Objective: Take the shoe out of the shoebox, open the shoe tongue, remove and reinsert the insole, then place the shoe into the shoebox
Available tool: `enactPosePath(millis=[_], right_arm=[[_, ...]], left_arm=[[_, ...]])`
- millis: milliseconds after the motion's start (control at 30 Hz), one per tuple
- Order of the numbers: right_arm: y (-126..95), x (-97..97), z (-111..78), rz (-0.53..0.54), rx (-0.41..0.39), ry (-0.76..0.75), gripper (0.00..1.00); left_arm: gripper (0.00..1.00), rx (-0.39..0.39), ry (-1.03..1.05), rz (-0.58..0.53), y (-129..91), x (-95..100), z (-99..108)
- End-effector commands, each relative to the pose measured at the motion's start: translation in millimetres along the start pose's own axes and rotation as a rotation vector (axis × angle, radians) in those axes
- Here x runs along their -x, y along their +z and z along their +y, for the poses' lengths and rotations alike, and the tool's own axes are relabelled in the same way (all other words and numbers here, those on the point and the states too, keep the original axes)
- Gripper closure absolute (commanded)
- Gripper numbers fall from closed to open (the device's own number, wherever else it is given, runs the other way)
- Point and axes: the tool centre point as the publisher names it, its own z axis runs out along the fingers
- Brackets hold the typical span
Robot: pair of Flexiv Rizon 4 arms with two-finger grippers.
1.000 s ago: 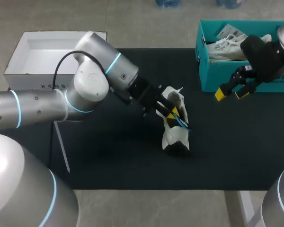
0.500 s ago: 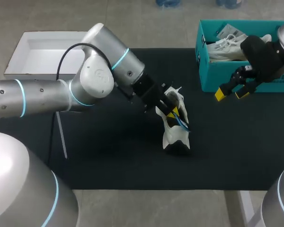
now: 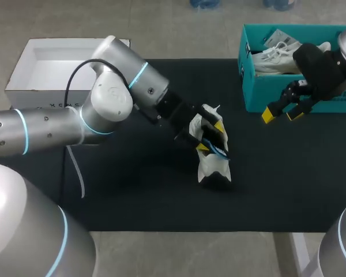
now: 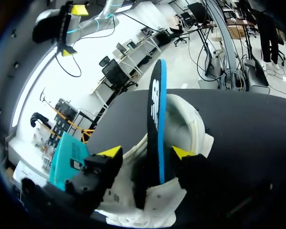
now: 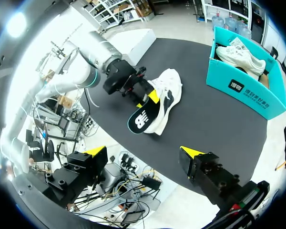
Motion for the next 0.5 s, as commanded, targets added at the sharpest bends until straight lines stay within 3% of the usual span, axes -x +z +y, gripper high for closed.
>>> enactPosePath(millis=[33,67,200,233,300,500], right_arm=[[1.5,0.3,1.2,-0.001,-0.003,0.0,0.0],[1.5,0.3,1.2,-0.001,-0.003,0.0,0.0],[1.5,0.3,1.2,-0.001,-0.003,0.0,0.0],[1.5,0.3,1.2,-0.001,-0.003,0.0,0.0],[1.5,0.3,1.2,-0.001,-0.003,0.0,0.0],[1.5,0.3,1.2,-0.001,-0.003,0.0,0.0]], left_arm=[[0.28,-0.006,0.003,-0.023,0.5,-5.0,-9.3],[0.41,-0.012,0.005,-0.025,1.8,-4.8,-12.0],[0.56,-0.024,0.004,-0.028,5.5,-5.8,-17.6],[0.64,-0.03,0.002,-0.03,6.5,-6.1,-18.6],[1.0,-0.032,0.002,-0.029,8.0,-6.5,-19.8],[1.0,-0.026,0.019,-0.009,8.8,-5.6,-21.4]])
